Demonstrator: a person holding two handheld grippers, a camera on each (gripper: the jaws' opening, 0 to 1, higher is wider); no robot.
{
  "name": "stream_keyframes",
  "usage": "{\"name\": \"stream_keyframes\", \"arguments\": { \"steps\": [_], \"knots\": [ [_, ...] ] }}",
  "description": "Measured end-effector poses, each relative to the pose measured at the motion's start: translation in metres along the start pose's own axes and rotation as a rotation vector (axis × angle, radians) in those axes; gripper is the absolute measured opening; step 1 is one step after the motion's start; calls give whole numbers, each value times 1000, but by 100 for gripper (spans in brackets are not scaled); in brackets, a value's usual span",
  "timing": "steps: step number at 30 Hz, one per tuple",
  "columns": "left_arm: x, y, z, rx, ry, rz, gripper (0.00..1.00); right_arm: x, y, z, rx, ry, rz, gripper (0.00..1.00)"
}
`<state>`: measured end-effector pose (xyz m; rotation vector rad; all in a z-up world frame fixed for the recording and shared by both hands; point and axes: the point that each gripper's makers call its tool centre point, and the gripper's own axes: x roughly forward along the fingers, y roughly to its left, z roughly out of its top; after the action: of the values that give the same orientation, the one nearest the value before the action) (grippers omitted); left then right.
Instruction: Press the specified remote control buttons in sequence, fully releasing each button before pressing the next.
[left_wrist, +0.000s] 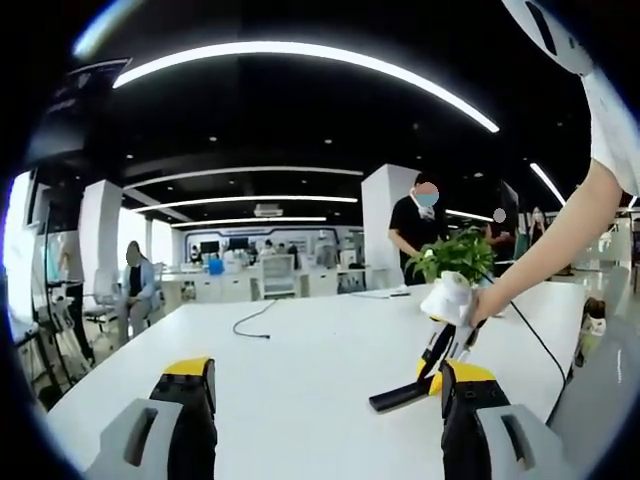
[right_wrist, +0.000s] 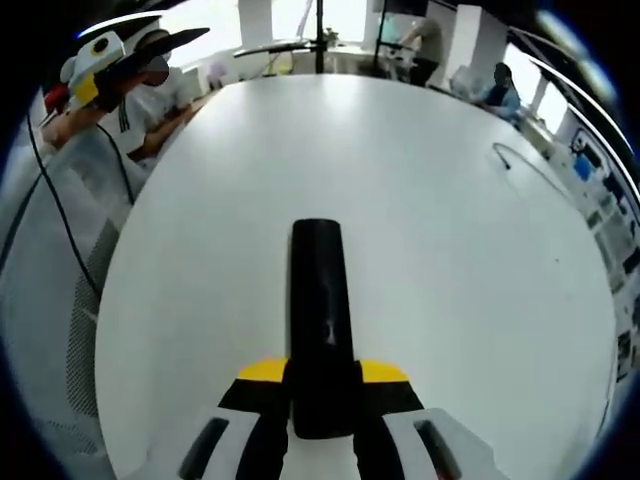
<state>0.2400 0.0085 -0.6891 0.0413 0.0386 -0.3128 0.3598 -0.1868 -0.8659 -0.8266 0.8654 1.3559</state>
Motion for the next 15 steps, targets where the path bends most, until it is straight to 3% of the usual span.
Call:
{"name": "stream_keyframes", "arguments": {
  "steps": [15],
  "knots": [
    [1, -1, -4, 3, 13, -1, 96, 1, -17, -1, -7, 17, 5, 21]
  ]
}}
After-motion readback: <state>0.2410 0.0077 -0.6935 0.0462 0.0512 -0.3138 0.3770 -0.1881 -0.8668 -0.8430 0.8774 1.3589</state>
